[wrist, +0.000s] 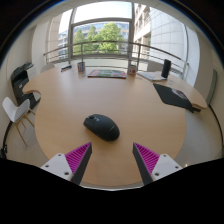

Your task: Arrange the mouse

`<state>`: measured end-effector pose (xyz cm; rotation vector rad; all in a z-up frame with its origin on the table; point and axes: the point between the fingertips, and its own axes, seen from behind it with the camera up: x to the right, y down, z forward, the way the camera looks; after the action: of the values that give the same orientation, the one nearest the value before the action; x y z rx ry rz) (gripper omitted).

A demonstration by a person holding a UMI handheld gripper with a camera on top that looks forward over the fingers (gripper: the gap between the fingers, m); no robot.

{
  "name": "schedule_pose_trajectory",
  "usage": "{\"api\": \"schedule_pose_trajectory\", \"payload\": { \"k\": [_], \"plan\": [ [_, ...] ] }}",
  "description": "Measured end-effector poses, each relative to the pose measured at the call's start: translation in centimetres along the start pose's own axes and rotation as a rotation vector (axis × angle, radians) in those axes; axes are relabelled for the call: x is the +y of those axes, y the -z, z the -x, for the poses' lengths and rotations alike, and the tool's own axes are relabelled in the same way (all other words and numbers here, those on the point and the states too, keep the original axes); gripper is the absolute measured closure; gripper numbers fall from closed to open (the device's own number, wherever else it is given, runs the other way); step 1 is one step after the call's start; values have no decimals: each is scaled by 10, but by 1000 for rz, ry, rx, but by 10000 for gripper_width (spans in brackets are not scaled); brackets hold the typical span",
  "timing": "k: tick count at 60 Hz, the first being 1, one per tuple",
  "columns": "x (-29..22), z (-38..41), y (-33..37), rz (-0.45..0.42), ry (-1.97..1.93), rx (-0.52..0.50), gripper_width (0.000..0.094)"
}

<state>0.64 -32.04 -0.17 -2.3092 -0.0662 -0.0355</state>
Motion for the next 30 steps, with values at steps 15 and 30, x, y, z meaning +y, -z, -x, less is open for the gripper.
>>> {"api": "schedule_pose_trajectory", "payload": {
  "k": [15,30],
  "plan": [
    [-35,14,-53,-12,16,18,99],
    [-64,6,-90,-21,-17,26,207]
  ]
}}
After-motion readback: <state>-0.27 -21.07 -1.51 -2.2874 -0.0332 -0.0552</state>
